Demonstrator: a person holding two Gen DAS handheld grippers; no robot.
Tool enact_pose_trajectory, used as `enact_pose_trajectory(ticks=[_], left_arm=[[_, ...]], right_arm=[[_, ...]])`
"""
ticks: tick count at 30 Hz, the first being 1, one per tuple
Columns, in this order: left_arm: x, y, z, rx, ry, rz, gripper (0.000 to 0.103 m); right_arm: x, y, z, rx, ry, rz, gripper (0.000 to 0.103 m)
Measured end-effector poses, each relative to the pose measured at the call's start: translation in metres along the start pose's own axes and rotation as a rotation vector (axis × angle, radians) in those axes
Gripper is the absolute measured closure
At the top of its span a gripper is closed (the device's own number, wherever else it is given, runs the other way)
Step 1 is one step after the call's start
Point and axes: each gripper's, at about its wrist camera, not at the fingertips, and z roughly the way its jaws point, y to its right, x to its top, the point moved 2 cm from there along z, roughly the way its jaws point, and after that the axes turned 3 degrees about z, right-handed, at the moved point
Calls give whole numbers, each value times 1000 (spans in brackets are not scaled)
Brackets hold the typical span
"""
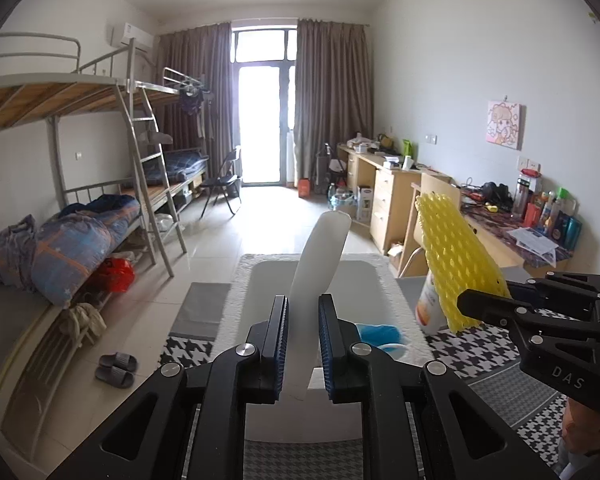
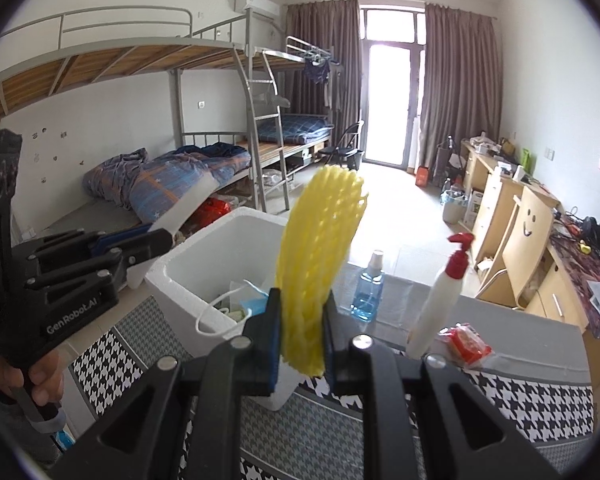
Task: Organize soft objects
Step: 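Carry the white tube with the left gripper while the right gripper carries the yellow net to the box, then open both grippers to drop the yellow net and white tube into the box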
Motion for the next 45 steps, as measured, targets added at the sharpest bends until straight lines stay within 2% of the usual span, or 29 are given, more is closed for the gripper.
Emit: enact_pose_trajectory(ticks=[9,27,29,31,33,45], left_arm=[[-2,-12,0,54,-4,-18,87],[-6,-26,-5,100,-13,-47,87],[-6,-27,-4,99,-13,-52,87],[-7,-27,-4,97,-17,-55,87],[-7,-28,-3,95,-19,-55,87],[-3,-21,2,60,-18,-33,87]], right_arm=[[6,-8,19,34,-22,-19,82],[14,-26,63,106,-109,-60,79],[15,-24,66,111,-114,-60,71],[16,-24,67,117,-109,-55,39],[16,-23,65,119,-99,-48,31],[17,-21,48,91,-64,-57,31]])
